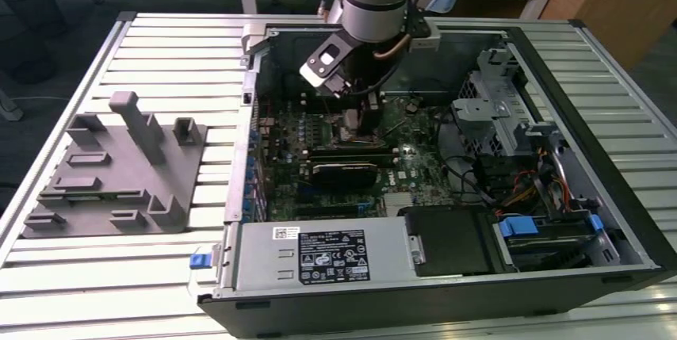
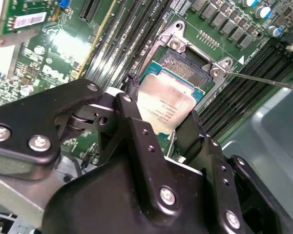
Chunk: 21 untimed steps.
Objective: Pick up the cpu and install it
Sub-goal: 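Place the cpu into insertion slot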
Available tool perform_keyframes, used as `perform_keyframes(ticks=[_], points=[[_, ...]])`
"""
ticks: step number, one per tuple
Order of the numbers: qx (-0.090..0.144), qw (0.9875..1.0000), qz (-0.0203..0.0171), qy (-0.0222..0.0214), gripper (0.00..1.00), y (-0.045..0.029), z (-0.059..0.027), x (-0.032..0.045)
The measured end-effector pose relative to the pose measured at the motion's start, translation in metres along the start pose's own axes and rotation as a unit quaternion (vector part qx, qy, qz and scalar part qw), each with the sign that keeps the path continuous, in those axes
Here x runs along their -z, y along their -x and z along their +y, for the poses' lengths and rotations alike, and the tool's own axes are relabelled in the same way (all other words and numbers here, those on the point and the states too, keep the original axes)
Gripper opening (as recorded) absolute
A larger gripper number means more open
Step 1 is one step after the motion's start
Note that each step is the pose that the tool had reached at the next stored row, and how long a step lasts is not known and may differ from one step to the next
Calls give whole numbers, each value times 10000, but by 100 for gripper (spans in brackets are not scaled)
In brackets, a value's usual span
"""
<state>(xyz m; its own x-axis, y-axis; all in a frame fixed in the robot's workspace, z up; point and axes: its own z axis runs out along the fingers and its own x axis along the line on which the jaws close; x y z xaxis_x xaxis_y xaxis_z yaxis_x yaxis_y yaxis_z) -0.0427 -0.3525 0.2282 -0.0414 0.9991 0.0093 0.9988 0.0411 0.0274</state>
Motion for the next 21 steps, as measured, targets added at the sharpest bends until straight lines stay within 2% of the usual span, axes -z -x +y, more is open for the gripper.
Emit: perform_keyframes(ticks=[7,18,21], points=[[24,10000,-2,-2,55,-24,-2,-120],[24,10000,-4,-4,55,-28,-4,-214],[24,10000,-5,-5,55,-28,-5,-219]])
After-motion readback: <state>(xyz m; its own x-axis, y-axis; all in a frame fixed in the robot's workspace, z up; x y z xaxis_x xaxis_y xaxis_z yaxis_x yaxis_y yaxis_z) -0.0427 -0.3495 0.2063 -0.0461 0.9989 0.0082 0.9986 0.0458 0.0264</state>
